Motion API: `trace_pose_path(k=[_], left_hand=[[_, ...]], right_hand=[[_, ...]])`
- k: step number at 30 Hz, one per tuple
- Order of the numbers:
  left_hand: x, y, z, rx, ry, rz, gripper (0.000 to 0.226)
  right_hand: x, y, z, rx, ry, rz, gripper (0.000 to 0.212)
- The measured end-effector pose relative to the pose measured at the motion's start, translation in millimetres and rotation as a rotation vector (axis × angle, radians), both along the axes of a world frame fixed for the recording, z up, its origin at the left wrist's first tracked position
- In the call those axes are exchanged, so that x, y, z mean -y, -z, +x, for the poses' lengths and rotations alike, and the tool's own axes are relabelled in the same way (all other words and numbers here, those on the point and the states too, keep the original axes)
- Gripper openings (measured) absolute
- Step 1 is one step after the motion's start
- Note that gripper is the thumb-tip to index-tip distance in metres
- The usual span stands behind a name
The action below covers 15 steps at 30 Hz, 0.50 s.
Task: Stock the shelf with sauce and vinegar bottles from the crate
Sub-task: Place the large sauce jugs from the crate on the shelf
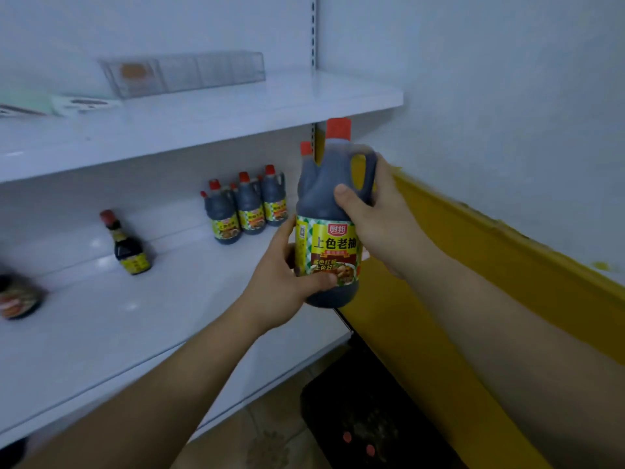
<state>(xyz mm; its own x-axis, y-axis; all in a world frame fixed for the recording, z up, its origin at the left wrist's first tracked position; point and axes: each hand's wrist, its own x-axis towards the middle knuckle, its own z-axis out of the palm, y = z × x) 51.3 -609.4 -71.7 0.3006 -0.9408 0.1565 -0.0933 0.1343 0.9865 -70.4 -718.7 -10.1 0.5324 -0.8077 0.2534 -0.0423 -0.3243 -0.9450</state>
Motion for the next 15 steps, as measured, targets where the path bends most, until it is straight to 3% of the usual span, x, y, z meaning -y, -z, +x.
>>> trace_pose_path(k=[2,7,15], left_hand=[[-16,9,24,-0.013,-0.047,0.024,0.086],[-43,41,85,0.009,-0.099,0.111,0.090],[-24,114,148,0.009,-0.197,0.207,0.102]], right_hand=[[-11,7,25,-0.108,-0.057,-0.004,0.075],[-32,34,87,-0.181,-0.186,0.068,0.067],[-10,102,163,-0.253,-0.275,0.091,0.090]])
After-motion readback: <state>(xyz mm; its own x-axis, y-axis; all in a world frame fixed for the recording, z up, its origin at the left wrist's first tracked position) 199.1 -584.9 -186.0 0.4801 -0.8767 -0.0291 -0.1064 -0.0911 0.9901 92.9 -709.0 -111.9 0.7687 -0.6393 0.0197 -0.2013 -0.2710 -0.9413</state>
